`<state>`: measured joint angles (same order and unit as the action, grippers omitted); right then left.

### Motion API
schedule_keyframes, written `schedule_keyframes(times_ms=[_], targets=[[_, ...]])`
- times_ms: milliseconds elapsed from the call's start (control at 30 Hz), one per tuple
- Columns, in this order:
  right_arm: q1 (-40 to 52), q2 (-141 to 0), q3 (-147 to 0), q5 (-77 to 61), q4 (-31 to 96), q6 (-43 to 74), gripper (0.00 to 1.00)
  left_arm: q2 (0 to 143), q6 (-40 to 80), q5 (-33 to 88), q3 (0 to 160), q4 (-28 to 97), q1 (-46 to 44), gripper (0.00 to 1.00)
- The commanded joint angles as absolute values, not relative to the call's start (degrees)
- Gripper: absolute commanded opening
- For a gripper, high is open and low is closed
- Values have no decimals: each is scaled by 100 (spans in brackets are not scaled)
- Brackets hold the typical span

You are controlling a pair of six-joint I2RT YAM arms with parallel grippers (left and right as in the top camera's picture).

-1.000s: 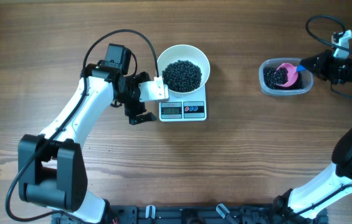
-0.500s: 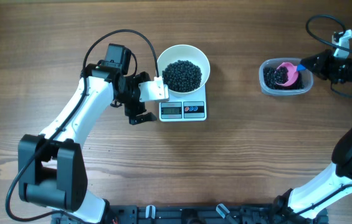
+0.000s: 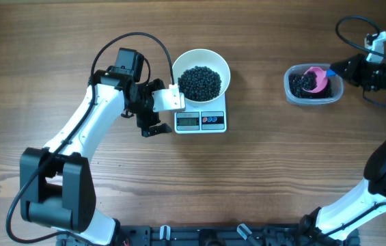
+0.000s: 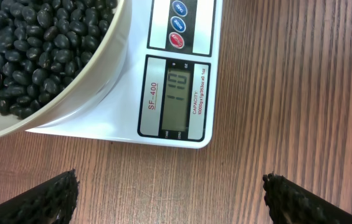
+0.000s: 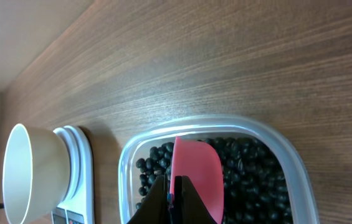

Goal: Scoop item into bowl and weigh 150g on scale
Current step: 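Push the pink scoop into the beans and drag to fill it, then lift the filled scoop and carry it left over the white bowl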

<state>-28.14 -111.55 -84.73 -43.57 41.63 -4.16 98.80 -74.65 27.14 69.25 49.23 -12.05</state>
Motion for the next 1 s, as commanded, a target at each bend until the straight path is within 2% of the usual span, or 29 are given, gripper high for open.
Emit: schedule_keyframes(times_ms=[0, 200, 700, 967], targets=[[-2821, -11196, -8497, -4554, 4088, -388, 4, 9839, -7413, 2847, 6884, 4923, -1210, 100], [-2851, -11166, -8604, -5146, 4099, -325, 4, 9839, -7413, 2847, 6884, 4923, -1210, 100], [-3269, -11098, -8670, -5172, 4451, -150, 4, 9839, -7413, 2847, 6884, 4923, -1210, 100], [-3437, -11098, -8670, -6204, 4445, -148, 4, 9839, -7413, 2847, 6884, 4923, -1210, 100]])
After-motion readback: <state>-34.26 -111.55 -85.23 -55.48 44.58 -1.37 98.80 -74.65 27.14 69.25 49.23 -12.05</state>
